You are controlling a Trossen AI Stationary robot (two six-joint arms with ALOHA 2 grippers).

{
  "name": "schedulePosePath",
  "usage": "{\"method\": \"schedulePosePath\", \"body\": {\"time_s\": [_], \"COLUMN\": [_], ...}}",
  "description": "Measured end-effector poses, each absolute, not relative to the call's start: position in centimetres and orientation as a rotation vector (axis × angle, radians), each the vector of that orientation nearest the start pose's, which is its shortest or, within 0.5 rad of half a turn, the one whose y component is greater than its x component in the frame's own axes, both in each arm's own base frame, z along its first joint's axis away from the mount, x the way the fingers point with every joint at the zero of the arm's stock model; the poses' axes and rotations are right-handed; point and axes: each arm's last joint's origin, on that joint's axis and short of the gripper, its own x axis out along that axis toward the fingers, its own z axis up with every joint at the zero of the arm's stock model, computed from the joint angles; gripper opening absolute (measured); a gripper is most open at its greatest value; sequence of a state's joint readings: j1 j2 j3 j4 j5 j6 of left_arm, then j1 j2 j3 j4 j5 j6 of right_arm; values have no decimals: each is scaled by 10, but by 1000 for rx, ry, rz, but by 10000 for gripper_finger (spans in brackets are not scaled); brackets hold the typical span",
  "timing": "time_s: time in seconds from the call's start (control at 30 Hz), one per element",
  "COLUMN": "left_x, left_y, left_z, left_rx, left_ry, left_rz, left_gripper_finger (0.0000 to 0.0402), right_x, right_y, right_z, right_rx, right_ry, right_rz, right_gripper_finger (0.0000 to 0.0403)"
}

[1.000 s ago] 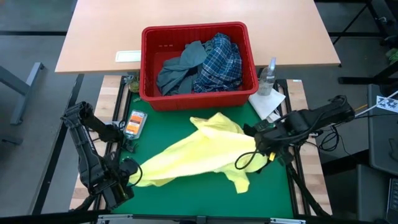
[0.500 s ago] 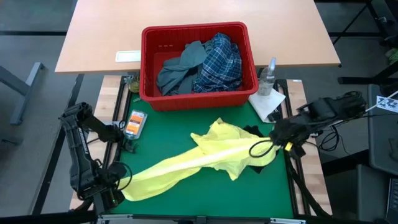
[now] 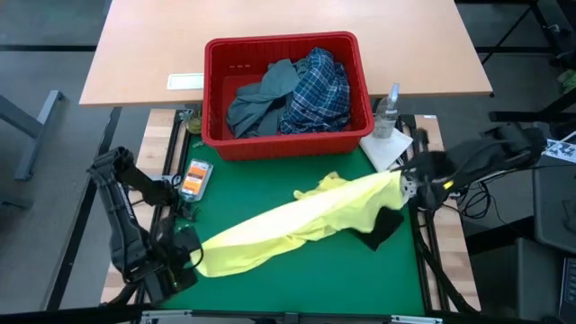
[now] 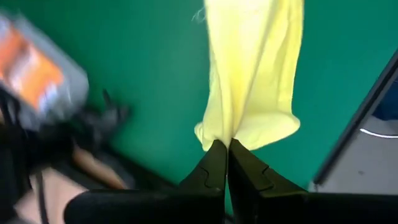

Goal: Fold Laundry from Bin
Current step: Fold the yellow shirt

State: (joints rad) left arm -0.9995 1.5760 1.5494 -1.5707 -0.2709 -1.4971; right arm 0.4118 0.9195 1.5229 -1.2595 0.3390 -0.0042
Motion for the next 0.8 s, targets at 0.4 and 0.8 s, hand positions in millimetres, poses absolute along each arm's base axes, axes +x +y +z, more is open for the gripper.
{"method": "schedulePosePath", "body": {"time_s": [0.4,0.8], "left_x": [135,63], "left_y": [-128,-11], "left_z": [392,441], "left_rx": [-269,-384], "left_ry": [945,330], "left_rz": [338,681], "left_gripper_finger": [0,0], "right_x": [78,67], "right_y": [15,3], "right_z": [496,535], "right_rx": [-274,-370], "right_ry": [371,160], "right_rz": [-235,-528], "right_gripper_finger": [6,4]}}
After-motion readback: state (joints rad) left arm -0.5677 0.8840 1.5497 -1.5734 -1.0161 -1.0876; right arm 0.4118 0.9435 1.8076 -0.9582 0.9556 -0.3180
